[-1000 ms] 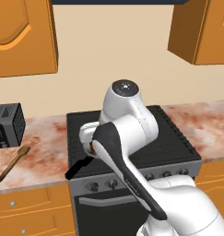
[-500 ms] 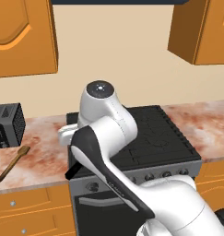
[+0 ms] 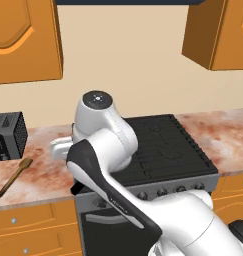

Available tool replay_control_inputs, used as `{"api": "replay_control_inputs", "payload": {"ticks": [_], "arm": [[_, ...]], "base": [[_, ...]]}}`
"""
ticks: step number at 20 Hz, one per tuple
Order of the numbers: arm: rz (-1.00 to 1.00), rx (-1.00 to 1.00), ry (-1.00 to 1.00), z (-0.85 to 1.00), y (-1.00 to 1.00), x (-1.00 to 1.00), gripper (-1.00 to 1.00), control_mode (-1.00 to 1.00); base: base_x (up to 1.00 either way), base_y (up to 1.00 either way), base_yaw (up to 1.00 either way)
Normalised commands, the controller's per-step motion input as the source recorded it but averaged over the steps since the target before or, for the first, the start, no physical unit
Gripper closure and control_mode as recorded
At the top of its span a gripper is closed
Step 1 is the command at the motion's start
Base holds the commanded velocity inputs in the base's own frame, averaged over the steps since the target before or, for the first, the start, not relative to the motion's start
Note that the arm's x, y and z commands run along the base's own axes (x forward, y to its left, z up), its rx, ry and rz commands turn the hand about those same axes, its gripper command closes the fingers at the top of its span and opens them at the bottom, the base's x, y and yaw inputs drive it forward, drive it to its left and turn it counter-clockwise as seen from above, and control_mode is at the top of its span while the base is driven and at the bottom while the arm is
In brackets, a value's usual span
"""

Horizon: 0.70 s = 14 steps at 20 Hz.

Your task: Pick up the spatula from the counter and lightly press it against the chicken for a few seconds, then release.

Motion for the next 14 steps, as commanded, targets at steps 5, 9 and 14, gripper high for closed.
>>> {"api": "replay_control_inputs", "payload": {"ticks": [5, 9, 14], "arm": [[0.00, 0.10, 0.00, -0.22, 0.26, 0.00, -1.00, -1.00], [0.00, 0.03, 0.00, -0.03, 0.37, 0.00, -1.00, -1.00], [0.00, 0.00, 0.00, 0.00, 0.34, 0.00, -1.00, -1.00]], "base": [[0.00, 0.00, 0.00], [0.00, 0.00, 0.00], [0.00, 0.00, 0.00]]}}
